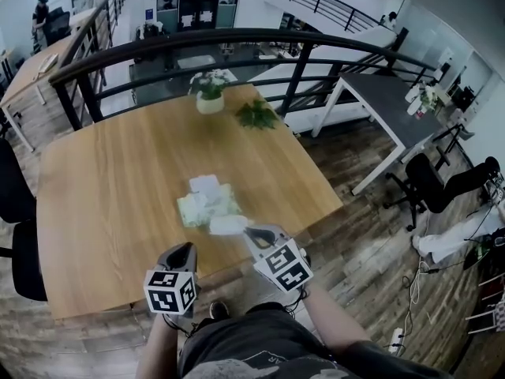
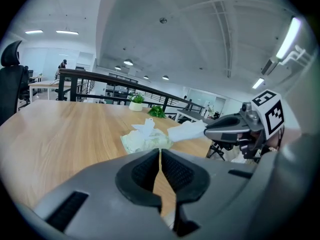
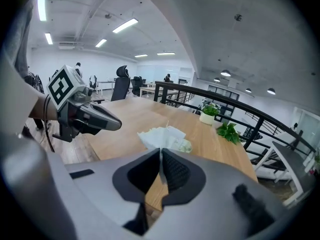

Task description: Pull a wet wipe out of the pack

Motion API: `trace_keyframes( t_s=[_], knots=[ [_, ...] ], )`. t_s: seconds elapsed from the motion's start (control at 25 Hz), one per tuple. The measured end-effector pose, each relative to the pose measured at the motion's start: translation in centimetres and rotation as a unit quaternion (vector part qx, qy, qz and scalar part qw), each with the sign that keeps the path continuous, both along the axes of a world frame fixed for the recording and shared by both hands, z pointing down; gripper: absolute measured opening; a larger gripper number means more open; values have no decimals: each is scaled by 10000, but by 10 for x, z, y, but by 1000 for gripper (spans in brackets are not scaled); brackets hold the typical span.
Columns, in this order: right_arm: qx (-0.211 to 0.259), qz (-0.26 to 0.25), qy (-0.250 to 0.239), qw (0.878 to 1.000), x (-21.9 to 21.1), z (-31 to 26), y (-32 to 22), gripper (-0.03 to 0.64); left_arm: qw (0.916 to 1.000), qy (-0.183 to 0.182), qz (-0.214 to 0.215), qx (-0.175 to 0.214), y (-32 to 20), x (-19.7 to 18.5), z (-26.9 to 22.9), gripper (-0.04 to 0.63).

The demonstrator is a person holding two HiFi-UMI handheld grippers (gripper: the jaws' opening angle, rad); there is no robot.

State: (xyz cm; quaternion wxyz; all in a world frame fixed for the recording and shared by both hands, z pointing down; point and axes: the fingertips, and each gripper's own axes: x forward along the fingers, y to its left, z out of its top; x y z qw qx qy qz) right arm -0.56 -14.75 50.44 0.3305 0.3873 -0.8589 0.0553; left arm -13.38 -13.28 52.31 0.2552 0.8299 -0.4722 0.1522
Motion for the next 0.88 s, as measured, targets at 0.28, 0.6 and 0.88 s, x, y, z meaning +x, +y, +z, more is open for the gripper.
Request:
trace_keyframes(
  t_s=[0.28,0.6,0.88],
  knots=[
    [98,-167,-66,9998,14,-10,6,31,9990,-27,-389,199,8,15,-13,15],
    [-14,-436,-129,9990,33,-7,38,31,9975,-37,-631,318,36,33,-22,15],
    [2,-576,-219,9981,46,-8,60,31,9965,-143,-713,402,59,48,-29,15]
  ],
)
